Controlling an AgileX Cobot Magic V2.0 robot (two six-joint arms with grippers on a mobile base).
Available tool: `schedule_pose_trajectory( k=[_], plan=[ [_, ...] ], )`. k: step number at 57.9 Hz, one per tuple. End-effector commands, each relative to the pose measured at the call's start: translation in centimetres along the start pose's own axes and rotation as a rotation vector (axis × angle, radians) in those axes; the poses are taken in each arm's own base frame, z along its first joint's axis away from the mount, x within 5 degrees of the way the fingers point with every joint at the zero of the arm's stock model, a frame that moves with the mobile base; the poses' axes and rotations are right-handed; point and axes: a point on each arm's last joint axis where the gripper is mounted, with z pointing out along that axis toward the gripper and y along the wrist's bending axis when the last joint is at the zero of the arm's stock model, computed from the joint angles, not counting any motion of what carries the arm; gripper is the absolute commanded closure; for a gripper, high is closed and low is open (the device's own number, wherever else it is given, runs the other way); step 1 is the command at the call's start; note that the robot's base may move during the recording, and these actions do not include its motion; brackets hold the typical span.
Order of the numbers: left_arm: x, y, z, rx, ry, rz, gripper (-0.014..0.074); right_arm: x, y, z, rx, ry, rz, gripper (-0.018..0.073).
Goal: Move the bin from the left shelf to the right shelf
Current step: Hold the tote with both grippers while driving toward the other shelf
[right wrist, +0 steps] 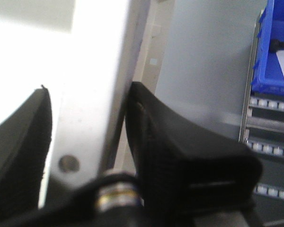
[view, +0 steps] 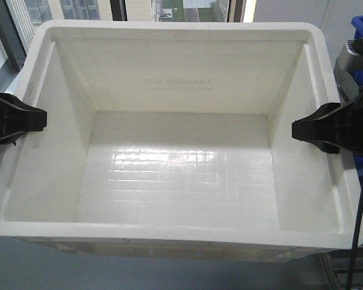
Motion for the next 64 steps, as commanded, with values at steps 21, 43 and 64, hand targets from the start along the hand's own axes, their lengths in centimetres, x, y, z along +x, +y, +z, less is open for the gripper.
schedule_pose_trajectory(
  k=[21,43,64],
  plan=[
    [-2.2,-1.46,-1.92,0.095,-0.19,-0.04,0.0603,-2.0,1.32,-1.95,-0.077,-0.178,0.011,0.0564],
    [-2.2,-1.46,-1.92,0.095,-0.19,-0.04,0.0603,-2.0,1.32,-1.95,-0.077,-0.178,0.011,0.0564],
    [-2.2,-1.46,-1.92,0.095,-0.19,-0.04,0.0603,-2.0,1.32,-1.95,-0.077,-0.178,0.011,0.0564]
  ],
)
